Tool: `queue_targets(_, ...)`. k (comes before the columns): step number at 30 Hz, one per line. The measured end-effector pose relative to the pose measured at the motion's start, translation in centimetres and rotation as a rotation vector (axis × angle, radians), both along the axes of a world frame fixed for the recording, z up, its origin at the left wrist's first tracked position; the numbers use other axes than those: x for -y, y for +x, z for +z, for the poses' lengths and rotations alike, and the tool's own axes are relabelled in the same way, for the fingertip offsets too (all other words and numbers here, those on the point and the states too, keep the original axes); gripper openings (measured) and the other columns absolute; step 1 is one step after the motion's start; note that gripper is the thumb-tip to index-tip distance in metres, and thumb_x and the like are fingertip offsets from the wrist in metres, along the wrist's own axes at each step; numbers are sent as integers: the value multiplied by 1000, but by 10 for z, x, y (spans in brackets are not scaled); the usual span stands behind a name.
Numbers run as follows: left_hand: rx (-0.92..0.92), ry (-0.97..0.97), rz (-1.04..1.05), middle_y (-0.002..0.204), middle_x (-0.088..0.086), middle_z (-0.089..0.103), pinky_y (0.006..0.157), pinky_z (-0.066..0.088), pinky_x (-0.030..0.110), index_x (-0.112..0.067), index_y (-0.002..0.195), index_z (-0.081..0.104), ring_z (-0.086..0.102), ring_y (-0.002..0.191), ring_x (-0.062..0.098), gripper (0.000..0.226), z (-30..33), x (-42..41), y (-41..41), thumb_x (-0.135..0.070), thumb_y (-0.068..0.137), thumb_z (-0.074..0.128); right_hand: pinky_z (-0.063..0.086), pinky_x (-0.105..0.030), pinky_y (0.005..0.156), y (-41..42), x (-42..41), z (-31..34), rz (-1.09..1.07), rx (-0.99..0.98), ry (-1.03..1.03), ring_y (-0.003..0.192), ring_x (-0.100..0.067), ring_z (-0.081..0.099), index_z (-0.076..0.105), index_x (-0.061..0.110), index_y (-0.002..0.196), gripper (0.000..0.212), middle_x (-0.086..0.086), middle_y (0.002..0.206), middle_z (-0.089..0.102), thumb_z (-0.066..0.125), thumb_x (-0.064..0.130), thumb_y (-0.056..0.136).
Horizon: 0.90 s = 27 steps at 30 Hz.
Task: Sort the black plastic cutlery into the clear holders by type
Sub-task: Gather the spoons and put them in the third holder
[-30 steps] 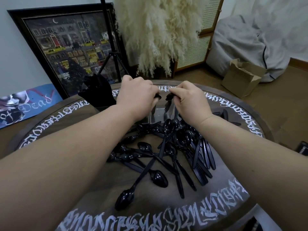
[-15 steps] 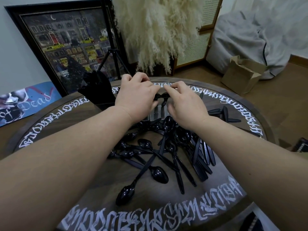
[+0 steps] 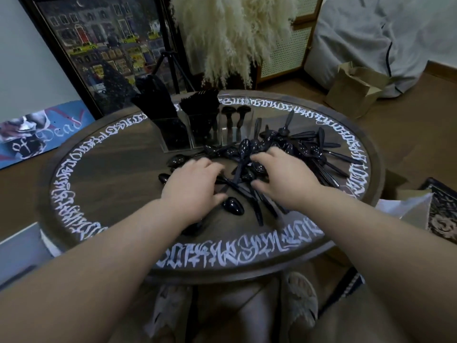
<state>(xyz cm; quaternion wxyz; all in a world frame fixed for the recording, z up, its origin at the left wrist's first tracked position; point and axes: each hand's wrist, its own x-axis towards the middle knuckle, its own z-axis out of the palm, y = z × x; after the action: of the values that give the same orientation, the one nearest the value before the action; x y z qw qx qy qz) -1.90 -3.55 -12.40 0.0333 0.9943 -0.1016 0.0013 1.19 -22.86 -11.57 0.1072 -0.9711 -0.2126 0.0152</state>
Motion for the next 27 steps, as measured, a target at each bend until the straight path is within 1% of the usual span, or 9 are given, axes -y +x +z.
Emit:
queue_targets(3, -112, -20, 117, 127, -3, 50, 87, 51, 36, -26, 134, 44, 55, 111, 19, 62, -8, -9, -16, -53, 82, 65, 49, -36, 87, -9, 1, -5, -2, -81, -86, 108, -25, 55, 47, 21, 136, 54, -3, 120, 52, 60, 43, 89)
queue_targets(6, -156, -19, 211, 114, -4, 54, 77, 51, 33, -25, 120, 51, 57, 97, 17, 52, -15, -18, -22, -54, 80, 67, 48, -36, 88, -13, -3, -12, -13, -74, -28, 109, -24, 55, 51, 21, 132, 48, -3, 119, 54, 59, 42, 90)
queue_targets(9, -235, -57, 259, 103, -7, 61, 77, 50, 32, -28, 100, 55, 57, 91, 14, 35, -22, -24, -22, -52, 79, 69, 49, -35, 87, -12, -17, -17, 9, -78, 42, 106, -23, 57, 56, 20, 127, 45, -2, 116, 59, 60, 43, 89)
queue_targets(12, -253, -95, 257, 94, -9, 63, 79, 51, 32, -31, 86, 55, 58, 88, 13, 19, -23, -27, -18, -45, 81, 67, 52, -35, 80, -8, -36, -22, 55, -105, -8, 95, -20, 59, 62, 19, 114, 44, 0, 104, 65, 62, 51, 85)
queue_targets(16, -234, -163, 266, 87, -11, 61, 78, 50, 30, -27, 94, 61, 58, 86, 13, 12, -21, -38, -15, -36, 87, 63, 53, -36, 71, -4, -52, -27, 94, -142, -132, 84, -23, 58, 63, 17, 98, 46, 0, 90, 63, 67, 57, 77)
queue_targets(20, -149, -358, 317, 82, -10, 61, 74, 46, 30, -23, 96, 56, 59, 82, 17, 10, -15, -51, -14, -32, 92, 58, 47, -30, 58, -4, -58, -31, 91, -116, -169, 73, -26, 58, 60, 14, 81, 33, -1, 75, 60, 65, 47, 79)
queue_targets(22, -85, -439, 329, 89, -7, 65, 78, 46, 30, -23, 101, 59, 61, 87, 19, 11, -11, -56, -15, -29, 93, 57, 42, -28, 53, -5, -58, -30, 74, -97, -182, 69, -26, 57, 59, 13, 75, 28, -2, 70, 57, 60, 40, 79)
queue_targets(25, 31, -472, 345, 112, -1, 58, 83, 35, 22, -24, 119, 62, 55, 102, 18, 25, -6, -61, -15, -22, 96, 52, 46, -30, 59, -4, -54, -26, 29, -62, -174, 76, -28, 58, 63, 10, 86, 18, -5, 81, 60, 53, 25, 82)
queue_targets(27, 75, -505, 360, 118, 1, 50, 82, 28, 13, -27, 125, 60, 48, 98, 12, 31, -1, -63, -13, -17, 98, 48, 46, -31, 66, -2, -49, -23, 18, -39, -147, 87, -29, 57, 65, 9, 100, 21, -8, 93, 60, 49, 15, 88)
